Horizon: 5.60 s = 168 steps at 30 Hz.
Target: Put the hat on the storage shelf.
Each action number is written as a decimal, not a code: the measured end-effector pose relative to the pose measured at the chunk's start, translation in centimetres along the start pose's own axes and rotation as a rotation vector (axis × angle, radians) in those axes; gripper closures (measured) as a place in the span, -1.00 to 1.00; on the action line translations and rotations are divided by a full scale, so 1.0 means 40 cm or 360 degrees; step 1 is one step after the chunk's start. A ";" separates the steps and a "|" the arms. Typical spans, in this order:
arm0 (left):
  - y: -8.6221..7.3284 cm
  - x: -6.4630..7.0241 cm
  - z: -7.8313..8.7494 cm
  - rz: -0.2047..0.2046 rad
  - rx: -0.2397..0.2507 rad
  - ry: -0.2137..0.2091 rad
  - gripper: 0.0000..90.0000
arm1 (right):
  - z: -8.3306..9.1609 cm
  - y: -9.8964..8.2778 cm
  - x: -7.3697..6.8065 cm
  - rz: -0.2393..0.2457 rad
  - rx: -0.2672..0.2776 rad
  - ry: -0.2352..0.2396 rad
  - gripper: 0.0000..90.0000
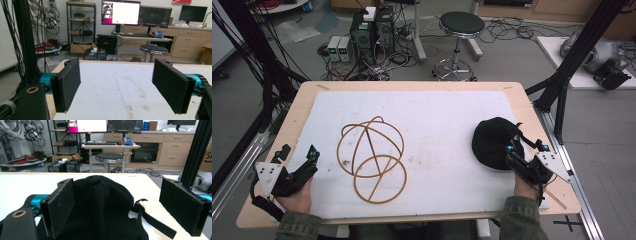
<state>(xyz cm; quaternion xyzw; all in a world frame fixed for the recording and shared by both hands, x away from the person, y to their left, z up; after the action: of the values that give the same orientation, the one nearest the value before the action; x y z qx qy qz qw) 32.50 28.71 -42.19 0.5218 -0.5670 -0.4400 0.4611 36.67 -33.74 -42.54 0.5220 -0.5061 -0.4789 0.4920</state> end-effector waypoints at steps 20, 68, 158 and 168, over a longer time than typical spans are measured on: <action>0.000 -0.002 0.000 0.0002 -0.0001 0.0000 -0.49 | 0.008 0.013 0.006 -0.0035 0.0063 -0.0014 -0.72; -0.015 -0.003 -0.009 -0.0001 -0.0050 -0.0008 -0.48 | -0.104 -0.073 -0.037 0.0100 -0.0270 0.0172 -0.69; -0.023 -0.011 -0.010 -0.0003 -0.0059 -0.0013 -0.48 | -0.041 0.240 -0.294 -0.0338 0.0098 0.0846 0.92; -0.022 -0.016 -0.009 0.0003 -0.0051 -0.0003 -0.48 | -0.016 0.292 -0.345 -0.0364 0.0175 0.0990 0.92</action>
<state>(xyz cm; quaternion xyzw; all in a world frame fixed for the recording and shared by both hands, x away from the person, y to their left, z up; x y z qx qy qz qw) 33.03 29.27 -43.02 0.5135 -0.5608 -0.4491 0.4693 36.26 -19.96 -30.83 0.7223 -0.2948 -0.3207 0.5372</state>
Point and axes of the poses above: each handheld gripper's, and its own axes: z roughly backward along the jaws, y roughly out of its top, x roughly to its right, the point moved 9 cm from there along -z, roughly forward along the jaws, and after that the axes turned 8 degrees about x, right-handed, at the moved point
